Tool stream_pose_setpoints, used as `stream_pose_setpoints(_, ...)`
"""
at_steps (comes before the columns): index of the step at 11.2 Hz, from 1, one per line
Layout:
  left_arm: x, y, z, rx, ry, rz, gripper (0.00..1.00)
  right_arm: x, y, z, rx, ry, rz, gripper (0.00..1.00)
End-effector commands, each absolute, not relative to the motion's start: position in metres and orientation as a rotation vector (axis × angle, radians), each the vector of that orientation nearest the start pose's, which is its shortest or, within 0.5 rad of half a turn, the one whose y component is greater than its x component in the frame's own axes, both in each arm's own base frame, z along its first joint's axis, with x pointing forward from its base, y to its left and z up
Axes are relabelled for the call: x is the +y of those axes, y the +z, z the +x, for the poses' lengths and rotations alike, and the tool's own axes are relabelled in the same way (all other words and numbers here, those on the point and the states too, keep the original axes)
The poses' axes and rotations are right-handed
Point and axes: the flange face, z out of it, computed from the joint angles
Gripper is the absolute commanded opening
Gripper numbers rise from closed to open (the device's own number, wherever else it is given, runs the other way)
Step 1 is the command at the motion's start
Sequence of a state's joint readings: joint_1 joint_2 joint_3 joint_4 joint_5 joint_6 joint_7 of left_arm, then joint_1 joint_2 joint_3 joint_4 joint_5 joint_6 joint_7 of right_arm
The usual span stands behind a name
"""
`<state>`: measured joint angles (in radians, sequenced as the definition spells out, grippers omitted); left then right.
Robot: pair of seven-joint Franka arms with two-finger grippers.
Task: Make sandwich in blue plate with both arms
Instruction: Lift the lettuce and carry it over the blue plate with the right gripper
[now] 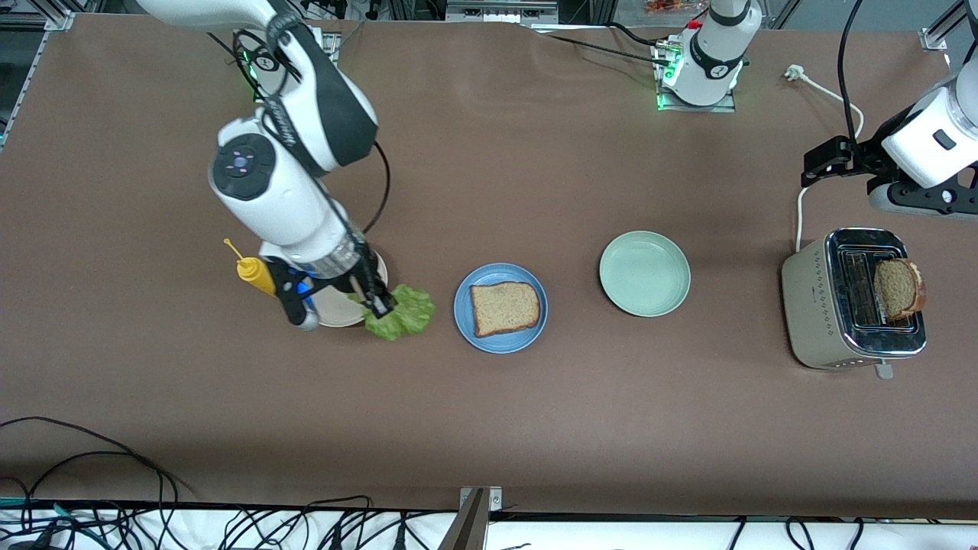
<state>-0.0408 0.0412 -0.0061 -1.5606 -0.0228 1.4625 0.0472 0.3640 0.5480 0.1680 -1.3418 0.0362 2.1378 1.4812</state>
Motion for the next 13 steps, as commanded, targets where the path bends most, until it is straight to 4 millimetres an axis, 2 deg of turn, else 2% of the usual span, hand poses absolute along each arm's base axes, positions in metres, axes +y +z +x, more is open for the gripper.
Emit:
stream_pose_setpoints(1, -0.028, 0.600, 0.550, 0.184, 0.198, -3.144, 1.00, 0.418, 0.405, 0.639, 1.403, -0.068, -2.362, 0.00)
stream_pose_setpoints(4, -0.028, 0.600, 0.550, 0.184, 0.198, -3.144, 1.00, 0.466, 0.353, 0.620, 1.391, -0.048, -2.332, 0.00)
stream_pose_setpoints(7, -0.028, 0.601, 0.550, 0.184, 0.196, -3.144, 1.00, 0.500, 0.304, 0.598, 1.364, -0.024, -2.346, 0.00)
stream_pose_setpoints(9, -0.028, 0.601, 0.550, 0.184, 0.196, -3.144, 1.00, 0.506, 0.276, 0.594, 1.363, -0.020, -2.348, 0.00)
stream_pose_setpoints(12, -0.028, 0.601, 0.550, 0.184, 0.196, -3.144, 1.00, 0.504, 0.269, 0.595, 1.368, -0.022, -2.353, 0.00)
stream_pose_setpoints(13, -0.028, 0.601, 0.550, 0.184, 0.196, -3.144, 1.00, 0.499, 0.260, 0.598, 1.378, -0.027, -2.360, 0.00)
